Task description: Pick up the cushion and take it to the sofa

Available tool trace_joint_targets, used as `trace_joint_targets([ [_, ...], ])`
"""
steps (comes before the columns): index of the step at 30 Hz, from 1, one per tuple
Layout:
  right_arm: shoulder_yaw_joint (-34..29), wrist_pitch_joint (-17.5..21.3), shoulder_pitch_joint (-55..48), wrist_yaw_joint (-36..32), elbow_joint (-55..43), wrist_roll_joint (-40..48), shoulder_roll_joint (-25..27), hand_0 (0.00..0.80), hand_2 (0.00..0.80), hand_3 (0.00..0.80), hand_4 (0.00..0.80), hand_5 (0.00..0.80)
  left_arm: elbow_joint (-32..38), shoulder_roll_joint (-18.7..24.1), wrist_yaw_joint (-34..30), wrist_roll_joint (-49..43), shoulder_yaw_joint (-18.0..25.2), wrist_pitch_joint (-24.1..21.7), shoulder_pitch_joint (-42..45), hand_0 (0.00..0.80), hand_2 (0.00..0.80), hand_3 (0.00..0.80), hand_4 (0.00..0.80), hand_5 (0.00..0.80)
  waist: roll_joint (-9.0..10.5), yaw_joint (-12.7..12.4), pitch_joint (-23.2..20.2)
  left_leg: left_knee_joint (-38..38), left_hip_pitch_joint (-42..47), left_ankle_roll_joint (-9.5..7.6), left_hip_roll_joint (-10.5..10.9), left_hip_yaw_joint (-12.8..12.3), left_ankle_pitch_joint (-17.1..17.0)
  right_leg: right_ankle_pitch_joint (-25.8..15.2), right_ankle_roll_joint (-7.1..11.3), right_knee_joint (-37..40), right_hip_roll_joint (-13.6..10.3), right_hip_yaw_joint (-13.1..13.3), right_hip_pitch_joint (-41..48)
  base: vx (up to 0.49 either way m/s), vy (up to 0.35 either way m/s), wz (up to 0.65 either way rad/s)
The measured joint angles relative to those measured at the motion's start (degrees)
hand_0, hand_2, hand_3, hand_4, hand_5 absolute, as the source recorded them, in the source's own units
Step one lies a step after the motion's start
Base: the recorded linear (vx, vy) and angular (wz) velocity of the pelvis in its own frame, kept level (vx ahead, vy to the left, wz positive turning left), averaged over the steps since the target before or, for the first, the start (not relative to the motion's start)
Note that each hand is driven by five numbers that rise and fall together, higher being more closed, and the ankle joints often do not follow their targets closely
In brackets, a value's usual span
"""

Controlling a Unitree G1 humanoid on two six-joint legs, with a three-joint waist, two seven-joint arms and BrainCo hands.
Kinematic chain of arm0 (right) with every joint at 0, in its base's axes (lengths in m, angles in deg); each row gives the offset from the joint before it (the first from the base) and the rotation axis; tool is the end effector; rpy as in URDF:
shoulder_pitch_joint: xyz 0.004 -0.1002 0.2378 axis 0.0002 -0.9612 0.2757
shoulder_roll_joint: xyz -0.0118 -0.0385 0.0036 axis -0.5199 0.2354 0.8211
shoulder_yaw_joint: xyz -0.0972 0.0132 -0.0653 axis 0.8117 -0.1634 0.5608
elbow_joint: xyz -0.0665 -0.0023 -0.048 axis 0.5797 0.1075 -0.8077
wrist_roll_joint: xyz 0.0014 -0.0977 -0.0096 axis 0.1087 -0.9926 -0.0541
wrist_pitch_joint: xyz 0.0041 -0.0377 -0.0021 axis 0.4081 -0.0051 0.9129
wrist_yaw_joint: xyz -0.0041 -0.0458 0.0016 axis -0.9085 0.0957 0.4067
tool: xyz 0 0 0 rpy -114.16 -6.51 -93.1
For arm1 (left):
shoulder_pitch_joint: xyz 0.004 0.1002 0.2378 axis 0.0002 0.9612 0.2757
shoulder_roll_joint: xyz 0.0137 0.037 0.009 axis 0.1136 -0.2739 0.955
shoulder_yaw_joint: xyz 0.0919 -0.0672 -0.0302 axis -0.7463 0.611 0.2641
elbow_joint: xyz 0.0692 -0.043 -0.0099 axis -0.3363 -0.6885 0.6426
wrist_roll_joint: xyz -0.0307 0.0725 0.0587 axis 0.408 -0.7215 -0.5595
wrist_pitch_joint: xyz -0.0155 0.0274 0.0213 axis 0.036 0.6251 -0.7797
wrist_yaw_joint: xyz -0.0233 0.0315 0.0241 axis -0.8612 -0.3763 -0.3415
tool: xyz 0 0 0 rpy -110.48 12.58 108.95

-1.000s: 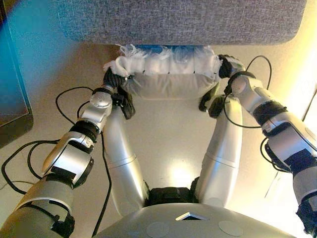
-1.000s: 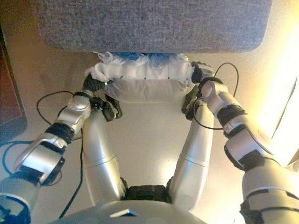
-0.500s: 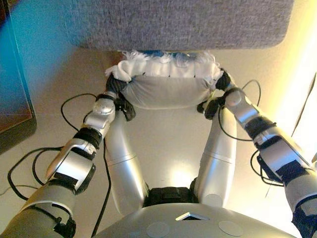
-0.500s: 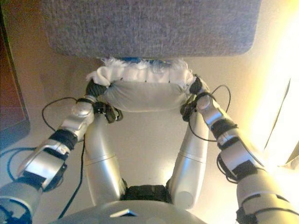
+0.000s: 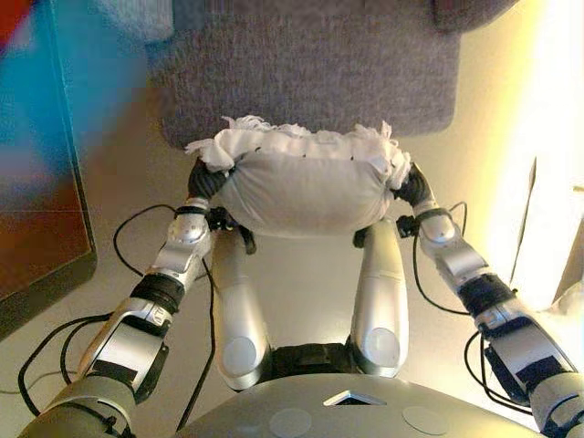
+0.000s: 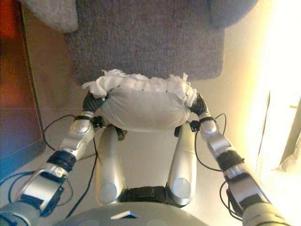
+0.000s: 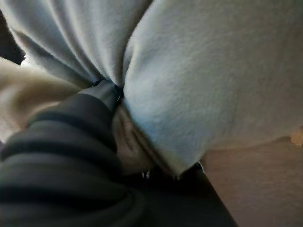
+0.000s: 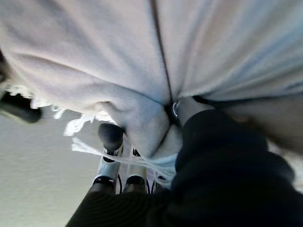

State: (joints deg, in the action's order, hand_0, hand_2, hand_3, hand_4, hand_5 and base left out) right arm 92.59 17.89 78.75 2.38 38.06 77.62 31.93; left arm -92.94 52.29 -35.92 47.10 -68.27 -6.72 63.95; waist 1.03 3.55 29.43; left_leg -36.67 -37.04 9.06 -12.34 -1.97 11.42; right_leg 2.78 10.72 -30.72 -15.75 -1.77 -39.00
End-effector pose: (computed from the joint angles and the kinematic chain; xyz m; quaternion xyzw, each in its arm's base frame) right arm 0.2620 -0.2082 0.0336 -0.1672 0.0474 0.0540 0.9833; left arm 0.2619 0.2141 0.0292 0.0462 0.0162 0.0339 0.9982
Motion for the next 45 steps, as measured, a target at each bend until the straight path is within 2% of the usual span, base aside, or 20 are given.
trace_joint_targets([
  [3,-2.61,-0.33,-0.05,-3.92,-3.23,2.28,0.02,0.800,0.800,0.800,0.800,0.800,2.72,0.20,-1.60,0.15,3.24,0.39,2.32,0.800,0.800,0.800,0.800,0.800,0.55,-1.38,-0.31,2.95,4.94,0.46,2.47,5.34,0.07,-1.88,-0.18,3.24,1.33,1.41,3.48,0.150,0.068,-0.36],
  [5,-4.08,-1.34,0.30,-6.06,-4.74,3.27,0.05,0.800,0.800,0.800,0.800,0.800,4.30,0.16,-1.90,0.57,4.41,0.58,3.94,0.800,0.800,0.800,0.800,0.800,0.92,-1.91,-0.55,4.88,8.20,0.49,3.65,7.70,0.57,-3.53,-0.25,6.23,1.69,2.66,5.99,0.162,-0.003,-0.46],
  [7,-6.00,-1.44,-1.11,-7.62,-6.29,5.94,0.14,0.800,0.800,0.800,0.800,0.800,5.63,-0.15,-3.15,1.07,5.25,1.19,4.67,0.800,0.800,0.800,0.800,0.800,0.93,-1.91,-0.95,7.14,10.92,1.56,2.87,6.72,0.20,-4.72,0.15,9.35,1.40,2.05,9.60,0.160,-0.036,-0.04],
  [9,-7.68,-1.16,-3.98,-8.35,-6.94,8.60,-1.31,0.800,0.800,0.800,0.800,0.800,6.10,-0.66,-4.75,3.02,5.45,1.55,5.52,0.800,0.800,0.800,0.800,0.800,0.98,-1.89,-1.44,8.56,13.91,1.53,2.34,6.62,-0.35,-5.13,0.07,12.17,1.15,-0.06,14.38,0.229,-0.003,0.28],
  [11,-9.47,-0.36,-9.19,-8.37,-7.42,11.10,-5.43,0.800,0.800,0.800,0.800,0.800,6.12,-2.21,-6.13,4.79,6.07,1.56,9.26,0.800,0.800,0.800,0.800,0.800,1.26,-1.89,-7.56,10.78,14.97,1.09,1.53,5.34,-0.71,-4.99,0.32,15.36,0.67,-1.92,16.24,0.272,0.003,0.15],
  [12,-10.09,-0.12,-10.84,-8.33,-7.77,11.25,-6.69,0.800,0.800,0.800,0.800,0.800,6.12,-2.80,-6.19,4.78,6.25,1.61,10.31,0.800,0.800,0.800,0.800,0.800,1.19,-1.79,-8.75,11.87,16.31,0.72,1.24,4.39,-1.18,-5.44,0.25,16.30,0.41,-2.61,18.02,0.294,-0.013,0.26],
  [14,-11.23,0.06,-15.19,-8.11,-8.86,12.64,-8.15,0.800,0.800,0.800,0.800,0.800,6.11,-4.61,-6.52,4.56,6.19,2.27,12.03,0.800,0.800,0.800,0.800,0.800,0.55,-1.07,-10.53,14.76,21.17,0.32,0.05,-0.13,-2.66,-6.29,0.91,19.91,-0.92,-5.66,25.03,0.286,0.009,0.55],
  [16,-12.17,0.24,-20.52,-7.71,-9.23,13.25,-9.10,0.800,0.800,0.800,0.800,0.800,6.10,-6.49,-7.81,4.33,5.97,3.06,14.07,0.800,0.800,0.800,0.800,0.800,0.48,-0.07,-16.04,17.80,24.71,-0.02,-0.66,-5.78,-4.01,-6.61,1.49,24.32,-2.80,-9.07,30.93,0.236,0.082,0.62],
  [18,-11.94,0.22,-22.28,-7.44,-9.19,13.24,-10.90,0.800,0.800,0.800,0.800,0.800,6.10,-5.95,-8.09,4.21,6.12,3.11,15.35,0.800,0.800,0.800,0.800,0.800,1.33,-0.05,-18.79,20.60,28.71,1.49,0.57,-6.81,-4.88,-7.43,1.81,26.37,-3.74,-9.09,34.07,0.143,0.090,0.15],
  [20,-11.46,-0.23,-22.50,-7.18,-9.20,13.23,-12.14,0.800,0.800,0.800,0.800,0.800,6.15,-5.03,-8.06,3.90,6.41,3.34,16.01,0.800,0.800,0.800,0.800,0.800,1.44,-0.50,-20.66,22.68,31.16,1.56,0.78,-7.43,-5.26,-8.13,1.04,27.16,-3.65,-9.06,35.46,0.110,0.066,-0.08],
  [24,-10.78,-1.48,-22.45,-6.70,-9.22,13.20,-12.21,0.800,0.800,0.800,0.800,0.800,6.98,-3.67,-7.98,2.77,6.43,5.09,16.19,0.800,0.800,0.800,0.800,0.800,1.78,-1.55,-23.93,27.02,34.70,1.83,1.32,-7.64,-6.61,-8.18,1.03,28.17,-3.66,-9.78,37.76,0.099,0.061,0.04],
  [30,-10.80,-3.12,-22.36,-4.64,-9.12,13.22,-12.21,0.800,0.800,0.800,0.800,0.800,7.90,-3.45,-8.11,2.24,6.24,7.81,16.31,0.800,0.800,0.800,0.800,0.800,2.71,-1.82,-25.36,28.79,36.50,1.63,2.16,-7.25,-7.24,-8.27,0.90,26.69,-4.33,-10.02,39.06,0.067,0.101,0.07],
  [32,-10.84,-3.43,-22.38,-4.02,-8.69,13.23,-12.18,0.800,0.800,0.800,0.800,0.800,7.91,-3.60,-8.28,2.21,6.14,9.16,16.31,0.800,0.800,0.800,0.800,0.800,2.84,-1.54,-25.55,27.91,36.34,0.76,2.65,-7.23,-6.72,-9.20,-0.36,25.90,-4.98,-9.92,38.92,0.042,0.145,0.03],
  [33,-10.87,-3.44,-22.37,-3.56,-8.22,13.23,-12.19,0.800,0.800,0.800,0.800,0.800,7.91,-3.64,-8.66,2.09,6.08,9.80,16.18,0.800,0.800,0.800,0.800,0.800,2.66,-1.48,-25.52,27.41,36.16,0.30,2.69,-7.19,-6.32,-10.29,-1.77,25.37,-5.01,-9.79,38.78,0.027,0.155,0.09],
  [34,-10.90,-3.46,-22.38,-2.99,-7.48,13.23,-12.16,0.800,0.800,0.800,0.800,0.800,7.91,-3.70,-9.12,1.52,5.85,10.22,16.06,0.800,0.800,0.800,0.800,0.800,2.47,-1.32,-25.46,26.35,35.70,-0.24,2.80,-6.84,-5.96,-11.96,-3.80,24.66,-5.13,-9.63,38.64,0.028,0.189,0.11],
  [36,-11.01,-3.49,-22.37,-2.32,-7.13,13.24,-12.14,0.800,0.800,0.800,0.800,0.800,7.91,-3.73,-9.64,0.99,5.49,10.50,15.87,0.800,0.800,0.800,0.800,0.800,1.74,-1.41,-25.40,24.61,34.34,-1.30,2.84,-6.44,-5.33,-16.11,-5.24,22.38,-5.32,-9.27,36.63,0.033,0.186,0.13],
  [38,-11.42,-3.51,-22.46,-1.70,-7.00,13.49,-12.11,0.800,0.800,0.800,0.800,0.800,7.89,-3.57,-10.12,0.74,4.99,10.77,15.42,0.800,0.800,0.800,0.800,0.800,0.14,-1.35,-24.41,22.88,32.80,-3.18,2.91,-5.24,-5.09,-21.07,-6.48,16.68,-5.85,-6.22,32.52,0.048,0.129,0.24],
  [41,-11.34,-3.71,-23.16,-2.03,-6.72,15.39,-12.99,0.800,0.800,0.800,0.800,0.800,7.89,-2.64,-10.19,0.46,4.95,11.11,15.60,0.800,0.800,0.800,0.800,0.800,-0.01,-1.67,-24.14,24.16,33.45,-5.16,4.42,-4.22,-6.42,-24.28,-7.34,7.82,-5.22,-3.45,28.85,0.117,0.041,0.28],
  [43,-11.27,-3.73,-23.17,-2.84,-6.45,15.76,-14.28,0.800,0.800,0.800,0.800,0.800,7.89,-1.64,-10.16,0.44,4.98,11.15,15.79,0.800,0.800,0.800,0.800,0.800,-0.30,-1.87,-23.98,26.22,34.46,-6.48,3.57,-3.61,-7.31,-17.09,-3.16,4.47,-2.03,-1.83,27.80,0.231,-0.119,0.26],
  [45,-10.98,-3.73,-23.10,-3.77,-6.47,15.78,-14.29,0.800,0.800,0.800,0.800,0.800,7.97,-1.02,-10.01,-0.05,5.07,11.15,15.75,0.800,0.800,0.800,0.800,0.800,0.19,-1.54,-24.04,29.77,35.20,-7.50,3.45,-4.13,-7.99,-7.21,-2.23,7.82,2.92,-1.99,28.72,0.276,-0.164,0.39],
])
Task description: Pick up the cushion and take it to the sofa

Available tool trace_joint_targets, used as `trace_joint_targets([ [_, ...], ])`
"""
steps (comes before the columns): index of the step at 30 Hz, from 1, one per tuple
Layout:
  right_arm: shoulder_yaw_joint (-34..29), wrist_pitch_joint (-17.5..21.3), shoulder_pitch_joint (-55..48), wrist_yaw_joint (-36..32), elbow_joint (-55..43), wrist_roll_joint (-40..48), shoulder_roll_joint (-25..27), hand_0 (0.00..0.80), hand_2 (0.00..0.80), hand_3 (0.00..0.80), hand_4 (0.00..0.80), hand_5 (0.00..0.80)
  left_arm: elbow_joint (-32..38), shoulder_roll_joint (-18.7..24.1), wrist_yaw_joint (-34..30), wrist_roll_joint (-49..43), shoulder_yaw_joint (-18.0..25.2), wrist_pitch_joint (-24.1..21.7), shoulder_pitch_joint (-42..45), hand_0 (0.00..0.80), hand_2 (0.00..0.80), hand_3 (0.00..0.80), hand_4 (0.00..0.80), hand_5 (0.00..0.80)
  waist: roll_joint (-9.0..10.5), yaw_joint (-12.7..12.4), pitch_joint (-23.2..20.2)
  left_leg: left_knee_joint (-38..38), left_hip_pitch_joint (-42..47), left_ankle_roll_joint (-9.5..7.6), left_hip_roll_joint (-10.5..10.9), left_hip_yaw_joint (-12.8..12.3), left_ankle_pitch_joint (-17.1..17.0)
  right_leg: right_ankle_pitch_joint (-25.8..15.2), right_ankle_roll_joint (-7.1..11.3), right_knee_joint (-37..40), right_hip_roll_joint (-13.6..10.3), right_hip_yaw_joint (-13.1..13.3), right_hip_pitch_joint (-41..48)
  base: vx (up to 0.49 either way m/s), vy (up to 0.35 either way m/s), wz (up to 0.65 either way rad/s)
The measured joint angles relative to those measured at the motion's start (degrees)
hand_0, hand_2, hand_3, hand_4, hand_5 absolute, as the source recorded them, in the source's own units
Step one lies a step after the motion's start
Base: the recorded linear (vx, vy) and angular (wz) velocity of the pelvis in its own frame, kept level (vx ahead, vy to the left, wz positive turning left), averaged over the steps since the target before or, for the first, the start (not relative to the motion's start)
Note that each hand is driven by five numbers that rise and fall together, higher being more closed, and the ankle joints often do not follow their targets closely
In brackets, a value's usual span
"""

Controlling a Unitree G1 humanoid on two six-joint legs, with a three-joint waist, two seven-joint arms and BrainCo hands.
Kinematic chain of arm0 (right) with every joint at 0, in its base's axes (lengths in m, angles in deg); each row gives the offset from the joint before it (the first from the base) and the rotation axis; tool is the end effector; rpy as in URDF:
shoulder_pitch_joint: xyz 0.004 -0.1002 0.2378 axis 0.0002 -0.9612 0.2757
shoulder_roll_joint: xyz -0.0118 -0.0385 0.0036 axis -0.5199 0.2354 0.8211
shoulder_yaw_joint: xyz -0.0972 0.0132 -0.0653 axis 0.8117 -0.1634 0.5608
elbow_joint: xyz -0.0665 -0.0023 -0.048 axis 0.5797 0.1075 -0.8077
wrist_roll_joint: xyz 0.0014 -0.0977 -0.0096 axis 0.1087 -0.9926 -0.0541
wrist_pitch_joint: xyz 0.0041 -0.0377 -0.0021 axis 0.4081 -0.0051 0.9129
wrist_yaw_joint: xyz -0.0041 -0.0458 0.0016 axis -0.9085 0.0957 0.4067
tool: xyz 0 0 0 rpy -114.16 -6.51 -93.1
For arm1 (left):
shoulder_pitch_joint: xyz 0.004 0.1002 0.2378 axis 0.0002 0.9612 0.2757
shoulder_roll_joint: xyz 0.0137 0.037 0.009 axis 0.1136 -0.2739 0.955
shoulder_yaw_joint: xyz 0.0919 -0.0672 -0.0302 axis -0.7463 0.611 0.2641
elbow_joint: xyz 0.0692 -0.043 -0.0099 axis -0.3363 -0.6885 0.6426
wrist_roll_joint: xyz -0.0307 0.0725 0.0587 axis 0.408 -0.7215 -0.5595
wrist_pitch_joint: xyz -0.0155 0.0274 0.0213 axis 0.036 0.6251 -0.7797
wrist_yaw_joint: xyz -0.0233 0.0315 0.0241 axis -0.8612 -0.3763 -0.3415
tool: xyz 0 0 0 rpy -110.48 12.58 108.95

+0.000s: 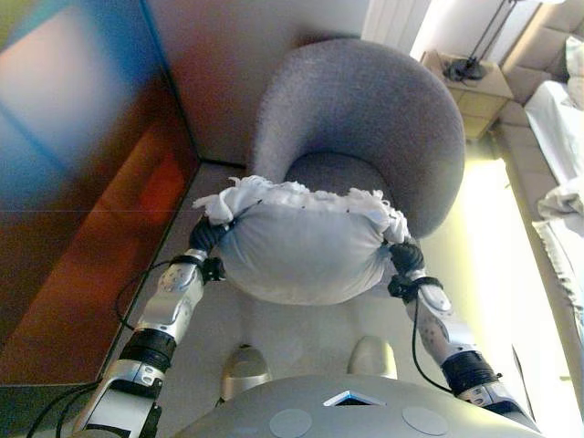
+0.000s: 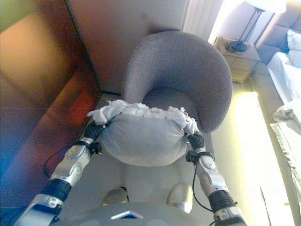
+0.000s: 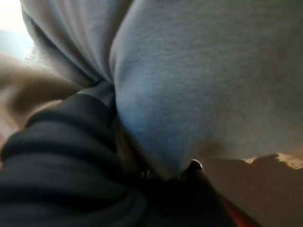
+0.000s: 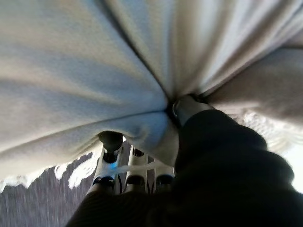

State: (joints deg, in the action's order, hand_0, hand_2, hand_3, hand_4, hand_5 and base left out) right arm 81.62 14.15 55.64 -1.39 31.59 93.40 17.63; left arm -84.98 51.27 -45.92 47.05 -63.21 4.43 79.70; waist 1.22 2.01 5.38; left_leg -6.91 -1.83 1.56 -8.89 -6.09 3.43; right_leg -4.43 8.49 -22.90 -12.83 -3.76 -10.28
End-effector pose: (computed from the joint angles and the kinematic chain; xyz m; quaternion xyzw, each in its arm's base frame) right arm 0.1704 -0.1863 -0.0372 0.1331 0.2037 -0.0191 0.9698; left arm 0.1997 0.2271 -0.0135 0.0115 0.1707 -0.0143 0.9851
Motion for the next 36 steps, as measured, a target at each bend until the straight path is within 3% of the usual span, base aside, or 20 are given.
trace_joint_targets([
  [1,-0.05,0.01,-0.12,-0.07,0.04,0.37,0.04,0.800,0.800,0.800,0.800,0.800,0.13,0.31,0.20,-0.03,-0.15,0.02,-0.04,0.800,0.800,0.800,0.800,0.800,1.23,0.55,-0.32,1.35,0.11,0.11,0.96,-0.04,-0.63,2.75,-0.17,7.61,2.19,0.17,2.79,0.272,-0.150,0.55],
  [2,-0.03,0.05,-0.14,-0.08,0.14,0.98,-0.20,0.800,0.800,0.800,0.800,0.800,0.42,1.17,0.28,-0.18,-0.84,0.02,-0.25,0.800,0.800,0.800,0.800,0.800,4.10,1.16,-0.63,1.76,0.11,0.72,3.39,-0.08,-1.35,7.00,0.17,13.88,2.09,1.17,4.74,0.339,-0.173,0.93],
  [3,-0.79,0.20,0.44,-0.08,1.53,1.04,0.87,0.800,0.800,0.800,0.800,0.800,-0.96,-0.27,0.80,-1.03,-1.55,0.45,-1.21,0.800,0.800,0.800,0.800,0.800,3.78,3.48,0.29,-1.63,-1.06,1.46,4.35,1.17,-1.89,4.45,-0.53,15.78,2.27,3.06,6.91,0.313,-0.148,0.85],
  [5,-1.84,0.18,-0.14,0.98,2.45,1.24,4.26,0.800,0.800,0.800,0.800,0.800,-0.97,-3.89,0.71,-2.24,-3.85,0.85,-0.71,0.800,0.800,0.800,0.800,0.800,2.54,3.65,0.13,-13.70,-2.45,1.02,6.28,0.11,4.93,4.40,0.08,15.59,1.69,3.37,7.15,0.384,-0.169,0.29],
  [6,-1.95,0.31,-0.17,1.01,2.44,1.61,5.73,0.800,0.800,0.800,0.800,0.800,-0.98,-4.93,0.64,-2.26,-3.84,0.99,-0.68,0.800,0.800,0.800,0.800,0.800,1.86,4.40,0.06,-14.84,-1.73,0.48,6.60,-0.53,8.37,4.35,0.74,14.32,1.95,3.06,7.06,0.386,-0.163,-0.07],
  [8,-2.05,0.36,0.21,0.75,2.56,2.03,5.16,0.800,0.800,0.800,0.800,0.800,-1.19,-4.37,0.11,-2.75,-3.16,1.29,-1.25,0.800,0.800,0.800,0.800,0.800,3.27,5.38,2.18,-12.26,1.24,-1.37,7.19,0.08,9.46,5.94,2.27,0.82,1.71,4.62,0.14,0.365,-0.171,-0.23],
  [9,-2.03,0.36,-0.45,0.53,2.17,2.05,4.99,0.800,0.800,0.800,0.800,0.800,-1.78,-4.28,0.09,-3.44,-3.29,1.65,-1.22,0.800,0.800,0.800,0.800,0.800,2.81,5.38,2.29,-11.68,1.61,-1.37,6.22,0.93,9.47,6.63,2.15,2.87,3.34,4.88,-1.66,0.332,-0.190,-0.35],
  [10,-2.04,0.37,-0.75,0.02,1.74,2.08,4.62,0.800,0.800,0.800,0.800,0.800,-1.80,-3.38,-0.33,-3.93,-3.22,1.67,-1.22,0.800,0.800,0.800,0.800,0.800,3.26,5.73,2.44,-10.70,2.21,-1.50,6.17,2.06,9.28,5.56,2.43,9.78,4.10,4.90,-2.36,0.319,-0.182,-0.10],
  [12,-2.08,0.38,-0.77,-0.30,1.28,2.08,3.91,0.800,0.800,0.800,0.800,0.800,-1.93,-2.51,-0.73,-4.41,-3.19,1.72,-1.20,0.800,0.800,0.800,0.800,0.800,4.29,6.79,2.02,-10.17,2.34,-1.36,6.61,2.30,9.49,3.83,1.69,15.05,3.55,4.87,-3.64,0.371,-0.163,0.14],
  [14,-2.10,0.34,-0.80,-0.73,0.97,2.08,3.47,0.800,0.800,0.800,0.800,0.800,-1.90,-2.51,-1.32,-4.40,-2.29,1.75,-0.52,0.800,0.800,0.800,0.800,0.800,4.31,6.79,1.96,-9.12,4.51,-0.77,6.89,2.47,10.26,2.56,0.03,15.91,3.51,4.66,-4.01,0.375,-0.121,0.14],
  [16,-1.87,0.08,-1.05,-1.35,0.64,2.01,3.37,0.800,0.800,0.800,0.800,0.800,-1.70,-2.39,-1.91,-4.36,-0.87,1.77,0.53,0.800,0.800,0.800,0.800,0.800,4.25,6.60,1.25,-7.18,7.18,0.43,7.05,2.47,10.96,2.23,-0.48,15.52,3.82,4.67,-2.50,0.336,-0.132,0.06],
  [17,-1.67,-0.49,-1.26,-1.52,-0.02,1.95,3.29,0.800,0.800,0.800,0.800,0.800,-1.36,-2.39,-1.92,-4.32,-0.24,1.79,1.65,0.800,0.800,0.800,0.800,0.800,3.77,6.49,0.16,-6.54,8.33,1.70,6.48,2.48,11.35,0.29,-1.36,15.67,4.84,5.19,-1.29,0.252,-0.139,0.07],
  [18,-1.66,-0.82,-1.42,-1.72,-0.30,1.87,3.35,0.800,0.800,0.800,0.800,0.800,-0.76,-2.56,-1.92,-4.32,0.04,1.86,2.69,0.800,0.800,0.800,0.800,0.800,1.98,6.65,-0.89,-6.50,9.02,3.02,5.11,2.35,11.99,-2.27,-2.58,15.47,6.30,5.21,-1.13,0.229,-0.142,0.03],
  [20,-1.75,-1.05,-1.11,-1.70,-0.31,1.40,4.22,0.800,0.800,0.800,0.800,0.800,1.12,-3.65,-1.88,-4.29,0.70,2.22,3.78,0.800,0.800,0.800,0.800,0.800,-2.00,6.19,-1.67,-8.62,9.26,4.32,1.80,0.63,12.03,-2.32,-4.87,15.71,10.18,5.11,0.07,0.223,-0.142,-0.19],
  [23,-1.64,-1.17,-0.06,-1.83,-0.36,0.96,5.21,0.800,0.800,0.800,0.800,0.800,2.62,-4.14,-1.86,-4.28,2.13,2.19,3.16,0.800,0.800,0.800,0.800,0.800,-2.26,6.48,-1.86,-17.17,7.10,5.48,-0.63,-0.37,9.10,-0.34,-7.46,15.01,12.29,4.43,1.47,0.220,-0.144,-0.40],
  [25,-1.96,-0.96,0.10,-1.87,-0.62,0.99,5.92,0.800,0.800,0.800,0.800,0.800,2.59,-4.88,-1.88,-4.28,2.07,2.17,2.35,0.800,0.800,0.800,0.800,0.800,-1.60,6.90,-2.12,-22.89,4.97,6.68,-1.69,-0.26,5.05,1.51,-8.83,14.94,12.24,3.52,3.17,0.176,-0.042,-0.20],
  [27,-2.96,-0.74,0.13,-1.82,-0.88,1.01,6.14,0.800,0.800,0.800,0.800,0.800,2.60,-5.81,-1.98,-4.28,1.78,2.16,1.40,0.800,0.800,0.800,0.800,0.800,-0.41,8.32,-1.97,-26.58,3.26,4.74,-2.14,-0.80,2.84,2.95,-10.00,15.15,11.74,2.77,4.79,0.165,0.049,0.14],
  [31,-4.57,-0.76,0.28,-1.81,-1.41,0.99,6.35,0.800,0.800,0.800,0.800,0.800,2.87,-5.80,-2.87,-4.28,1.01,2.21,0.98,0.800,0.800,0.800,0.800,0.800,0.83,7.89,-1.76,-18.67,1.70,4.77,-2.92,-3.08,2.88,3.93,-11.23,17.74,11.70,2.24,7.53,0.171,0.119,0.14],
  [33,-4.58,-0.81,0.29,-1.79,-1.47,0.99,6.29,0.800,0.800,0.800,0.800,0.800,2.87,-5.77,-2.89,-4.26,1.01,2.20,0.95,0.800,0.800,0.800,0.800,0.800,0.80,7.35,-1.77,-10.68,1.19,4.82,-2.62,-2.97,2.68,3.91,-11.13,19.53,11.63,2.17,9.11,0.188,0.129,0.06],
  [36,-4.48,-0.94,0.15,-1.78,-1.46,0.99,6.19,0.800,0.800,0.800,0.800,0.800,2.85,-5.69,-2.37,-4.09,0.64,2.20,0.89,0.800,0.800,0.800,0.800,0.800,0.52,5.71,-1.69,0.86,0.10,3.39,-1.18,-1.47,0.79,4.18,-10.08,21.03,11.15,3.17,11.11,0.159,0.107,-0.11],
])
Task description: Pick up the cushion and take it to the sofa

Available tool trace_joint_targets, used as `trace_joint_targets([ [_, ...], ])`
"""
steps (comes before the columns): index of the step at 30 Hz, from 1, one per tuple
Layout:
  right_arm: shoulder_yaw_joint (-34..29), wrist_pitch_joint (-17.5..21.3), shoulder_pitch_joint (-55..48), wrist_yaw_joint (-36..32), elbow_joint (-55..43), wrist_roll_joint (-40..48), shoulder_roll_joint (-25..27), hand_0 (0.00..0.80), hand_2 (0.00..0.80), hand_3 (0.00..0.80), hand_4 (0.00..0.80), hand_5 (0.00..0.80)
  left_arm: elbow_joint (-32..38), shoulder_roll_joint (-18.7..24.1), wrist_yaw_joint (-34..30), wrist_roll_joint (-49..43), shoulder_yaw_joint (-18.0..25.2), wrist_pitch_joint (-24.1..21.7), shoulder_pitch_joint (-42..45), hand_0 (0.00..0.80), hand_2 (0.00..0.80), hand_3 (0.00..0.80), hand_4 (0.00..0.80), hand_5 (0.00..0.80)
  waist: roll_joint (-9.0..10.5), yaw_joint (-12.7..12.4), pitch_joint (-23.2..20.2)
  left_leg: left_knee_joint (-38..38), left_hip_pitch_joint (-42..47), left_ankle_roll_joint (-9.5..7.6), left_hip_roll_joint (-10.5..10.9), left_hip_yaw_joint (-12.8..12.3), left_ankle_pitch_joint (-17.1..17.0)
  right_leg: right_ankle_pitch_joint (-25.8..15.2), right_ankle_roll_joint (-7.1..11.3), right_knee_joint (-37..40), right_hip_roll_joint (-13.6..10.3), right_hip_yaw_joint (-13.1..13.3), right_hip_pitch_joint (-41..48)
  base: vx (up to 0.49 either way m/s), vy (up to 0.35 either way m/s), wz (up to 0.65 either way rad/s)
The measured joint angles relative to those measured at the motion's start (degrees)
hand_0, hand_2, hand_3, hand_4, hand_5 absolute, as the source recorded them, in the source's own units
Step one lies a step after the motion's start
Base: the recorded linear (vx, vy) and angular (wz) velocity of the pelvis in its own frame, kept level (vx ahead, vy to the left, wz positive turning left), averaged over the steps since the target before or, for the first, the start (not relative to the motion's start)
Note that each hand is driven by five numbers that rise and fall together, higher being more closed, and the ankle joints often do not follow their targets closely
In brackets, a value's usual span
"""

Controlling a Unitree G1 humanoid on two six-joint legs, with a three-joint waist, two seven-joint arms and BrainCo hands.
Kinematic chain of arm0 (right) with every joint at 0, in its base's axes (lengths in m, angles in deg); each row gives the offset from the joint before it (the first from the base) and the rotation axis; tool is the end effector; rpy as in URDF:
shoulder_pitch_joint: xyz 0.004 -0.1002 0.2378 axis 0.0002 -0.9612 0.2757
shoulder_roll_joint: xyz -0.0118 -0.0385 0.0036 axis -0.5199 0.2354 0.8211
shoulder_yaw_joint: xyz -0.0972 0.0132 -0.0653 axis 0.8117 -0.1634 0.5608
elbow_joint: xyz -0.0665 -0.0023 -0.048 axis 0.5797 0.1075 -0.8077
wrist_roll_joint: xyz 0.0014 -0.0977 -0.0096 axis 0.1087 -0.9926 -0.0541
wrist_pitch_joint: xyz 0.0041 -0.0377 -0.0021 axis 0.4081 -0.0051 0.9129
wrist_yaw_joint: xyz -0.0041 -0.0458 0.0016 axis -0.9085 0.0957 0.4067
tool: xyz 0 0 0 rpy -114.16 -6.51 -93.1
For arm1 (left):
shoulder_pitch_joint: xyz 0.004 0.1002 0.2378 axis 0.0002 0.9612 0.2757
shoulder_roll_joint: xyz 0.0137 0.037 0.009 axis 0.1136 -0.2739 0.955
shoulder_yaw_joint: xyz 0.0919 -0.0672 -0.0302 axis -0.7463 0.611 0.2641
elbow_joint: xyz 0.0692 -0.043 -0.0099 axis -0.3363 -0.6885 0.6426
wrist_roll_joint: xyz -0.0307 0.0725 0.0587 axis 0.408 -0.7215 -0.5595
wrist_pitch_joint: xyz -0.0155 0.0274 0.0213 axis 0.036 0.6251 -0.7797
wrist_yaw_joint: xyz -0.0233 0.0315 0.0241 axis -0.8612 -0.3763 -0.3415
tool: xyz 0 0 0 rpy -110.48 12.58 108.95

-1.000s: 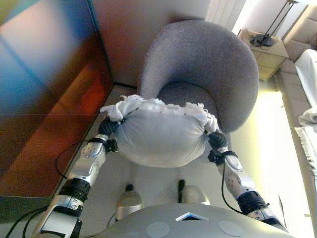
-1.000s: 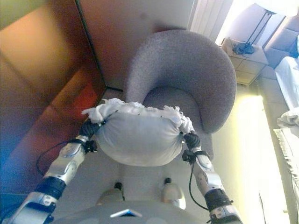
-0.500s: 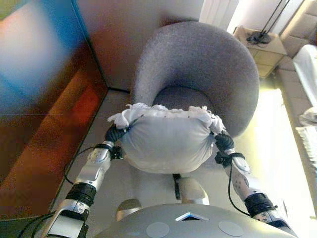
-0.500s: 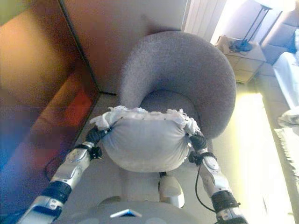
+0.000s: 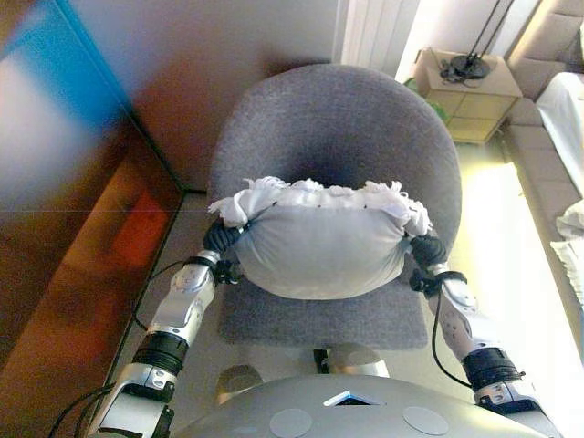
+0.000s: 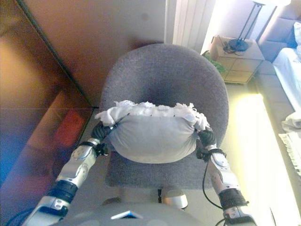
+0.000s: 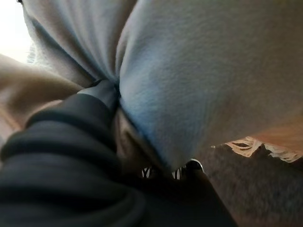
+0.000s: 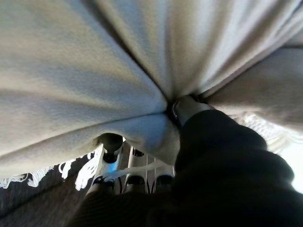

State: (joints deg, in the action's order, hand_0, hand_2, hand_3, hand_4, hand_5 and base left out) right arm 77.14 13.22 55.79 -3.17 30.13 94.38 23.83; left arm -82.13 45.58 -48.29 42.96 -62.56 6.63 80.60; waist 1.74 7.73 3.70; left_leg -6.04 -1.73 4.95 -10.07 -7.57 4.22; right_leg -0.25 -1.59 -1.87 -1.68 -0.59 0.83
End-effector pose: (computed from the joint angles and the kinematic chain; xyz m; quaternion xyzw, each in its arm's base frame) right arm 0.1749 -0.2258 -0.0222 0.0983 0.1806 -0.0415 0.9778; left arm 0.1982 0.1998 -0.0173 -0.0092 0.1705 -0.0558 0.9837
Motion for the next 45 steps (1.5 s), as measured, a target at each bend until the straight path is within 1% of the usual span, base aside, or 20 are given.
trace_joint_targets([
  [2,-0.16,0.01,0.07,0.04,-0.12,0.00,0.61,0.800,0.800,0.800,0.800,0.800,0.01,-0.17,0.85,0.39,-1.03,-0.01,-0.25,0.800,0.800,0.800,0.800,0.800,-1.67,-1.21,0.53,5.58,-0.15,-0.99,0.68,0.27,-2.80,1.11,1.84,-0.22,-0.23,0.72,0.41,0.094,0.101,-0.33],
  [4,-0.22,-0.11,-0.23,0.13,-0.25,-0.02,1.23,0.800,0.800,0.800,0.800,0.800,-0.07,-0.36,1.13,0.70,-1.88,0.11,-0.16,0.800,0.800,0.800,0.800,0.800,-3.55,-2.23,1.13,4.71,0.25,-0.57,0.87,-0.83,-7.25,2.15,4.43,-1.35,-0.81,0.95,0.81,0.069,0.123,-0.50],
  [5,-0.13,-0.14,-0.26,0.14,-0.25,-0.05,1.09,0.800,0.800,0.800,0.800,0.800,-0.07,-0.13,1.13,0.70,-1.88,0.12,-0.17,0.800,0.800,0.800,0.800,0.800,-3.40,-2.28,1.02,4.55,0.04,0.10,1.61,-1.74,-8.10,2.28,5.76,-1.59,-1.82,0.85,1.03,0.073,0.142,-0.33],
  [9,-0.63,-0.13,0.17,0.62,-1.71,0.02,0.41,0.800,0.800,0.800,0.800,0.800,-0.02,1.02,1.06,0.73,-2.17,0.14,-1.67,0.800,0.800,0.800,0.800,0.800,-1.08,-0.55,0.63,7.83,1.06,-2.06,6.45,-1.99,-9.58,1.11,8.84,0.22,-6.26,0.14,1.13,0.077,0.141,0.07],
  [15,-1.79,0.13,2.70,2.20,-1.21,0.51,-1.29,0.800,0.800,0.800,0.800,0.800,-0.35,1.10,2.63,0.67,-3.36,0.15,-3.58,0.800,0.800,0.800,0.800,0.800,-0.95,-1.46,2.07,8.26,2.19,-2.63,6.89,-2.38,-8.90,1.06,8.89,-1.97,-6.22,-0.58,0.68,0.032,0.158,-0.06],
  [18,-1.76,0.59,5.30,3.55,-0.75,1.75,-1.57,0.800,0.800,0.800,0.800,0.800,-1.09,1.46,3.25,0.65,-3.50,0.14,-5.63,0.800,0.800,0.800,0.800,0.800,-2.05,-3.56,4.34,7.12,1.17,-2.90,5.54,-3.27,-8.15,1.13,8.81,-10.55,-5.91,-3.05,-4.76,0.086,0.121,-0.45],
  [20,-1.80,0.67,5.36,4.08,-0.29,2.79,-1.61,0.800,0.800,0.800,0.800,0.800,-1.27,1.47,3.22,0.63,-3.63,0.27,-6.28,0.800,0.800,0.800,0.800,0.800,-2.28,-3.92,4.56,7.38,0.97,-3.07,5.25,-3.24,-8.33,2.40,7.13,-15.44,-6.69,-5.29,-6.46,0.171,-0.026,-0.03],
  [22,-1.79,0.80,5.51,4.16,1.22,2.93,-2.76,0.800,0.800,0.800,0.800,0.800,-1.63,2.51,2.95,0.61,-3.90,0.60,-6.44,0.800,0.800,0.800,0.800,0.800,0.03,-3.94,4.48,7.36,0.91,-2.82,6.58,-3.20,-8.50,6.07,6.81,-13.02,-8.05,-6.19,-5.49,0.198,-0.157,0.16],
  [23,-2.04,1.06,5.13,4.34,1.93,3.30,-3.38,0.800,0.800,0.800,0.800,0.800,-2.11,2.66,2.92,0.62,-4.12,1.30,-6.92,0.800,0.800,0.800,0.800,0.800,1.25,-3.17,4.71,1.13,-0.72,-3.02,7.28,-3.22,-7.07,5.97,6.90,-12.38,-9.08,-7.99,-5.20,0.211,-0.237,0.22],
  [24,-2.00,1.14,4.14,4.50,2.00,3.34,-3.38,0.800,0.800,0.800,0.800,0.800,-2.54,2.13,2.79,0.63,-4.11,2.00,-6.99,0.800,0.800,0.800,0.800,0.800,1.25,-3.14,4.58,-11.58,-3.25,-4.46,7.35,-3.42,-1.36,5.45,7.27,-12.10,-9.27,-8.47,-4.77,0.197,-0.235,0.24],
  [25,-1.83,1.13,2.55,4.63,1.98,3.39,-2.72,0.800,0.800,0.800,0.800,0.800,-2.91,1.27,2.58,0.62,-4.20,2.88,-6.83,0.800,0.800,0.800,0.800,0.800,0.01,-2.97,3.87,-15.68,-2.87,-4.47,6.39,-3.30,4.25,5.18,7.71,-11.53,-7.93,-8.60,-4.06,0.215,-0.269,0.28],
  [26,-1.80,1.21,1.64,4.69,2.36,3.71,-2.49,0.800,0.800,0.800,0.800,0.800,-3.09,0.77,2.49,0.61,-4.22,3.14,-7.22,0.800,0.800,0.800,0.800,0.800,-0.80,-2.38,2.97,-13.89,-2.79,-4.45,6.02,-1.99,6.63,4.62,7.23,-12.42,-6.89,-7.44,-4.55,0.194,-0.240,0.41],
  [28,-1.66,0.72,0.50,5.05,3.45,4.81,-2.40,0.800,0.800,0.800,0.800,0.800,-3.24,0.14,2.50,0.62,-4.64,3.52,-7.66,0.800,0.800,0.800,0.800,0.800,1.49,-1.38,2.16,-12.13,-3.79,-4.63,6.16,-1.64,4.71,5.00,7.72,-13.80,-6.80,-1.69,-6.88,0.211,-0.258,0.52],
  [29,-1.81,0.46,0.54,5.02,4.01,5.24,-2.29,0.800,0.800,0.800,0.800,0.800,-3.26,-0.10,2.54,0.60,-4.74,4.22,-7.65,0.800,0.800,0.800,0.800,0.800,2.20,-1.14,1.88,-11.83,-4.53,-4.59,5.88,-1.54,4.16,4.91,7.88,-12.88,-8.16,0.33,-7.18,0.204,-0.241,0.35],
  [32,-1.92,-0.27,0.60,4.71,4.90,5.61,-2.24,0.800,0.800,0.800,0.800,0.800,-3.31,0.79,2.91,0.55,-6.67,5.83,-7.33,0.800,0.800,0.800,0.800,0.800,2.59,-2.26,1.73,-11.43,-4.19,-3.21,3.56,-1.07,3.24,1.60,10.00,-3.56,-11.60,1.04,-4.32,0.208,-0.204,0.06],
  [34,-1.91,-1.63,0.65,3.78,5.00,5.73,-2.27,0.800,0.800,0.800,0.800,0.800,-2.91,2.22,3.11,0.61,-6.89,6.48,-7.36,0.800,0.800,0.800,0.800,0.800,4.87,-2.22,1.39,-11.36,-3.86,-1.20,3.38,-0.26,3.01,-0.29,9.81,-0.98,-12.74,1.71,-1.53,0.216,-0.149,0.24],
  [35,-1.95,-2.23,0.76,3.35,5.32,5.74,-2.27,0.800,0.800,0.800,0.800,0.800,-2.63,3.18,3.20,0.63,-6.80,6.76,-7.37,0.800,0.800,0.800,0.800,0.800,6.33,-2.25,1.13,-11.72,-3.94,0.16,3.15,-0.01,3.00,-1.63,13.44,-0.66,-12.78,1.99,-0.58,0.206,-0.130,0.34],
  [38,-2.38,-3.18,1.29,2.95,5.90,5.74,0.19,0.800,0.800,0.800,0.800,0.800,-1.87,1.13,3.55,0.67,-7.03,7.92,-6.79,0.800,0.800,0.800,0.800,0.800,3.95,-2.34,1.28,-9.39,-3.43,2.28,-2.10,0.19,1.34,-1.03,10.80,-0.92,-7.65,0.19,-0.50,0.142,-0.161,0.14],
  [42,-3.47,-3.34,5.13,1.77,8.14,6.12,3.53,0.800,0.800,0.800,0.800,0.800,1.50,0.80,4.30,0.85,-8.61,9.79,-7.91,0.800,0.800,0.800,0.800,0.800,4.36,-1.75,1.90,-6.44,-3.47,5.03,-4.50,1.30,-0.90,-0.68,9.33,-1.22,-4.94,-0.98,-1.20,-0.052,-0.264,0.03],
  [45,-3.31,-3.30,10.38,2.70,11.47,9.61,4.79,0.800,0.800,0.800,0.800,0.800,1.62,0.75,5.37,0.89,-9.65,11.04,-12.38,0.800,0.800,0.800,0.800,0.800,5.85,-2.25,3.12,-8.52,-8.73,5.92,-5.47,3.22,-1.11,-0.14,8.79,-3.62,-3.80,-2.14,-5.67,-0.202,-0.246,0.15],
])
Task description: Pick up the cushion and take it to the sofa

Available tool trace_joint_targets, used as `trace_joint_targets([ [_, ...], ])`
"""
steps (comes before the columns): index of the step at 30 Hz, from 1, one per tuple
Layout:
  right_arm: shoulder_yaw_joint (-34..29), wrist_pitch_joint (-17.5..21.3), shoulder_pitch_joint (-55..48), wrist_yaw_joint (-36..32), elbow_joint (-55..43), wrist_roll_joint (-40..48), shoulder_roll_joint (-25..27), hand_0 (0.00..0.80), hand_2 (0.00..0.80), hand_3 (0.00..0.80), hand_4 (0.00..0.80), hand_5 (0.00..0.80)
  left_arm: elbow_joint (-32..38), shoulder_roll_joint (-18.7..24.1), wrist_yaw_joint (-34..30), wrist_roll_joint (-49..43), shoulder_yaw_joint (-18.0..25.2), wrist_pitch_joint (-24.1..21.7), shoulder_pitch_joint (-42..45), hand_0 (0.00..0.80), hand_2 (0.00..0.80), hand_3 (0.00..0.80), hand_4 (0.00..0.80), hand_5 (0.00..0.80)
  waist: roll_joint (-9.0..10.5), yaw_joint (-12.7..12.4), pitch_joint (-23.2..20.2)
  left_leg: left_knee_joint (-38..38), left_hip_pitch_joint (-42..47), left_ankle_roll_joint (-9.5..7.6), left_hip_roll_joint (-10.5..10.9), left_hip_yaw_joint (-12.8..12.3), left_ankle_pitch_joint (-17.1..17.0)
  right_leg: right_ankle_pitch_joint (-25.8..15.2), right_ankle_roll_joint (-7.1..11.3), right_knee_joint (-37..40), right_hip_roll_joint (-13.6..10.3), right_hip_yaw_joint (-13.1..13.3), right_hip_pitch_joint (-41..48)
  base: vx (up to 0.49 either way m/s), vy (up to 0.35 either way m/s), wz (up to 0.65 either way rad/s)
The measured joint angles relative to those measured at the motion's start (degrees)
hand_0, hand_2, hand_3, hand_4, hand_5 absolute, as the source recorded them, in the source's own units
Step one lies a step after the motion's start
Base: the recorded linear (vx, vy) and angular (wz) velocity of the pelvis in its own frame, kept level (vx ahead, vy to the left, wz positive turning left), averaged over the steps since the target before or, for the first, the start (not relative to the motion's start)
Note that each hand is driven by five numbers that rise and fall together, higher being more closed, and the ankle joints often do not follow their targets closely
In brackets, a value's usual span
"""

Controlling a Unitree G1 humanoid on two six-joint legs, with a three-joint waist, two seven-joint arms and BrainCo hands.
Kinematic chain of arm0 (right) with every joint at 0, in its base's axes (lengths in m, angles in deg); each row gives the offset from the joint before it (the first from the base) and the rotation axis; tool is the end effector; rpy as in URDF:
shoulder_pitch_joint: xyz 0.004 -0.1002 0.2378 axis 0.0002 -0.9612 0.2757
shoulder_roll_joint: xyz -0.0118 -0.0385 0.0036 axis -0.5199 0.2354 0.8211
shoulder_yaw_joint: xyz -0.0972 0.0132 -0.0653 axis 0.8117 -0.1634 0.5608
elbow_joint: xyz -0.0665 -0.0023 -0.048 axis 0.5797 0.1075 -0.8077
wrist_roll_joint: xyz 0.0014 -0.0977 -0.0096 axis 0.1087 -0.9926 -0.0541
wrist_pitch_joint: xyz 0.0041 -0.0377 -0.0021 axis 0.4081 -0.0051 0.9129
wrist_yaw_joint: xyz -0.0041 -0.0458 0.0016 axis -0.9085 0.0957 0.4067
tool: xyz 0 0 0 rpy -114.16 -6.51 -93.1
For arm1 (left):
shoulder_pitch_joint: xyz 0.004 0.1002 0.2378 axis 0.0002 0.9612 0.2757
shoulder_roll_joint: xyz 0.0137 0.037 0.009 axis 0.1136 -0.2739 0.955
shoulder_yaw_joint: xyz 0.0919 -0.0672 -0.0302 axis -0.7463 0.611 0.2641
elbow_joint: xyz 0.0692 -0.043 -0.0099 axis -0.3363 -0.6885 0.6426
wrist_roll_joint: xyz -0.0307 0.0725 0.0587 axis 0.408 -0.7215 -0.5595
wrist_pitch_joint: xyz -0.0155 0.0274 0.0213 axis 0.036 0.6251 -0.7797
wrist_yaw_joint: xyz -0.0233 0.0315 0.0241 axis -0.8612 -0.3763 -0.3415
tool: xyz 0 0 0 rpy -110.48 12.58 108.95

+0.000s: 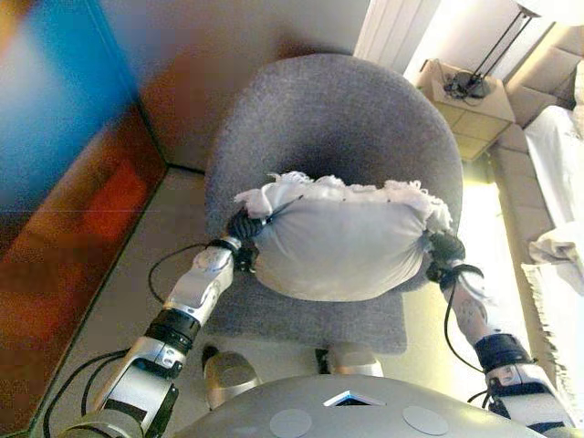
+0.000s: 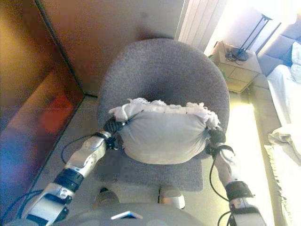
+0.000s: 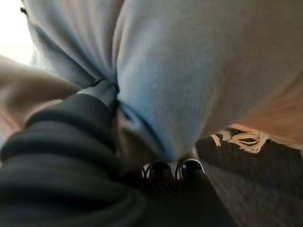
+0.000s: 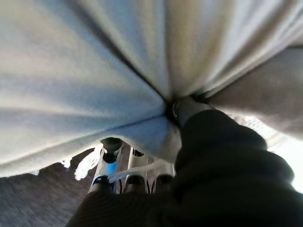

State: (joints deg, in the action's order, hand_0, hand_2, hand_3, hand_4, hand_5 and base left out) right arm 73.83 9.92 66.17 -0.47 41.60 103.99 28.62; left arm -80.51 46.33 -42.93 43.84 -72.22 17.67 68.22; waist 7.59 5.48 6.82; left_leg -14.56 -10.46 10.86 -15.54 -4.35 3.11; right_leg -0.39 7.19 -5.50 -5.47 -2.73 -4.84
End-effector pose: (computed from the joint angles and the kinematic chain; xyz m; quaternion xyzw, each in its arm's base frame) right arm 0.2113 -0.2614 -0.0084 0.1375 0.1914 -0.1254 0.9637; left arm 0.2423 0.1613 0.0128 0.0449 0.1791 -0.1142 0.9761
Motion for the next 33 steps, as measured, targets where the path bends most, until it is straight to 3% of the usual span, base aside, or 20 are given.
trace_joint_targets([
  [3,0.15,0.07,8.46,2.38,4.03,4.56,-0.06,0.800,0.800,0.800,0.800,0.800,0.01,0.97,1.71,0.01,-0.57,0.97,-6.16,0.800,0.800,0.800,0.800,0.800,0.99,-0.62,3.94,-3.67,-6.57,-0.07,-0.45,3.37,-0.21,0.05,-0.32,-2.45,0.56,-1.92,-4.39,-0.169,-0.135,0.31],
  [8,0.15,2.38,19.81,7.36,10.46,11.40,-0.52,0.800,0.800,0.800,0.800,0.800,-0.08,1.40,4.53,1.13,-2.94,1.62,-12.35,0.800,0.800,0.800,0.800,0.800,0.84,-3.30,8.13,-6.51,-12.31,-0.56,0.09,6.10,-0.11,0.83,-0.08,-5.92,-0.12,-3.29,-8.80,-0.059,-0.062,0.18],
  [13,0.12,3.53,24.03,9.77,12.09,11.72,-0.30,0.800,0.800,0.800,0.800,0.800,-1.66,0.90,8.82,1.72,-5.98,1.40,-16.85,0.800,0.800,0.800,0.800,0.800,1.20,-3.36,9.37,-7.90,-16.31,-1.11,0.56,6.68,-0.48,1.22,0.24,-7.09,-0.95,-5.00,-11.12,-0.018,-0.042,0.19],
  [20,2.32,2.15,31.09,8.98,17.46,10.60,2.17,0.800,0.800,0.800,0.800,0.800,-2.63,-3.59,18.02,13.63,-4.73,-1.13,-18.82,0.800,0.800,0.800,0.800,0.800,1.55,-4.17,12.35,-8.60,-18.25,-1.15,1.41,7.81,-0.84,1.14,0.43,-7.15,-1.28,-5.91,-12.14,0.012,-0.058,0.06],
  [33,3.89,-0.73,40.40,8.46,25.96,10.19,3.81,0.800,0.800,0.800,0.800,0.800,-2.55,-4.01,18.25,14.55,-5.47,-1.98,-19.22,0.800,0.800,0.800,0.800,0.800,1.96,-6.68,13.48,-9.22,-20.26,-1.15,1.73,9.70,-0.89,1.13,0.45,-6.08,-1.14,-7.34,-12.03,0.014,-0.029,0.06],
])
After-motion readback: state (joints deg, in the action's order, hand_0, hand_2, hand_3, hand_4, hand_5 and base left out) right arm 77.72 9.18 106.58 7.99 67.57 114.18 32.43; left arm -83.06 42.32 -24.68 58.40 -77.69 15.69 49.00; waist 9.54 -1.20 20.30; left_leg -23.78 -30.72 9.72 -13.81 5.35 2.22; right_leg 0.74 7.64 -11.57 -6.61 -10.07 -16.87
